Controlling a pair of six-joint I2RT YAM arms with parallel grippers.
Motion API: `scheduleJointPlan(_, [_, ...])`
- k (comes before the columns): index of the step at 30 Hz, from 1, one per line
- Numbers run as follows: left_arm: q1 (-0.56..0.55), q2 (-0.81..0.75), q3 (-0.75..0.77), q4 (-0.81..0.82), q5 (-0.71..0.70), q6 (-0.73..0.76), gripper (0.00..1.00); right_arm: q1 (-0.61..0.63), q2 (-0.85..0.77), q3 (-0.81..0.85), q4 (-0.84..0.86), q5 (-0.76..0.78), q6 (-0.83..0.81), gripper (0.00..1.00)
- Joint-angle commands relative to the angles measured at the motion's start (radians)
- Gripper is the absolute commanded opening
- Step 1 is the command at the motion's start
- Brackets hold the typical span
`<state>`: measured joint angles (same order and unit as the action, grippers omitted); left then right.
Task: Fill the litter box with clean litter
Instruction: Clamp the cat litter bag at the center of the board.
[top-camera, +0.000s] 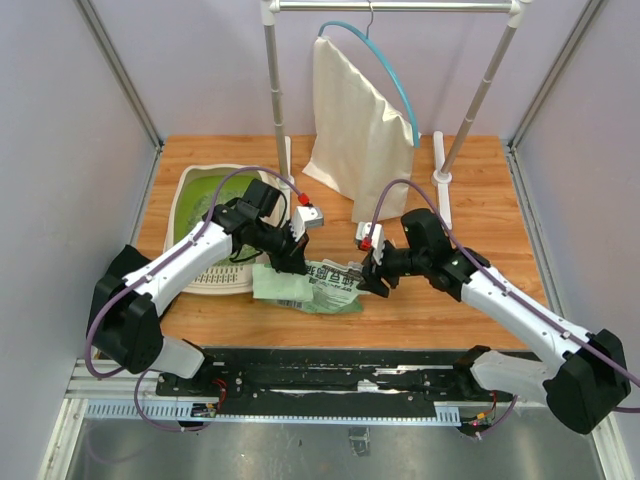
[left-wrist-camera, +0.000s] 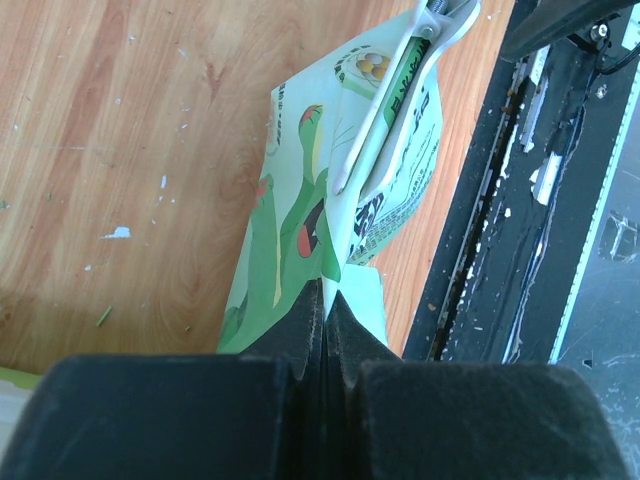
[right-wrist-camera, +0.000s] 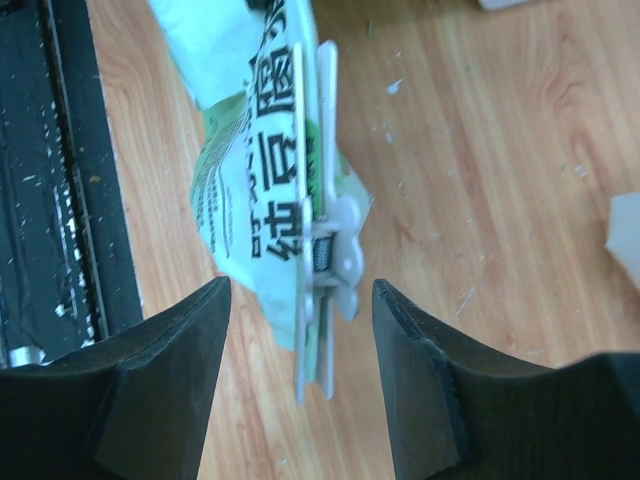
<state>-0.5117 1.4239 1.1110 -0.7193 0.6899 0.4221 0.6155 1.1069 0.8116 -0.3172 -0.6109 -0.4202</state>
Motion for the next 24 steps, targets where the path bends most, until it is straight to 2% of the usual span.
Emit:
scheduleJointPlan(1, [0.004, -0.037, 0.003, 0.045, 0.055, -0.006, 0.01, -0.025, 0.022, 0.014, 0.128, -0.012, 0.008, 0.58])
scheduleJointPlan(3, [0.003, -0.039, 0.000, 0.047, 0.058, -0.006, 0.01, -0.037, 0.039, 0.019, 0.138, -0.035, 0.017, 0.56])
scheduleJointPlan(5, [0.002, -0.040, -0.003, 0.049, 0.056, -0.006, 0.00, -0.046, 0.051, 0.023, 0.140, -0.082, 0.019, 0.44])
scheduleJointPlan(8, [0.002, -0.040, -0.004, 0.047, 0.052, -0.005, 0.01, -0.053, 0.062, 0.029, 0.131, -0.139, 0.036, 0.35])
scheduleJointPlan(13, [0.002, -0.042, -0.002, 0.046, 0.052, -0.003, 0.01, -0.056, 0.059, 0.030, 0.109, -0.173, 0.028, 0.27])
scheduleJointPlan(16, [0.002, -0.039, 0.000, 0.045, 0.058, -0.002, 0.01, -0.056, 0.066, 0.042, 0.098, -0.189, 0.009, 0.15])
scheduleJointPlan(18, [0.002, -0.039, 0.001, 0.045, 0.063, -0.002, 0.00, -0.056, 0.088, 0.061, 0.086, -0.217, -0.007, 0.02])
scheduleJointPlan(24, [-0.002, -0.034, 0.008, 0.047, 0.075, -0.002, 0.01, -0.038, 0.197, 0.195, -0.131, -0.241, -0.095, 0.01])
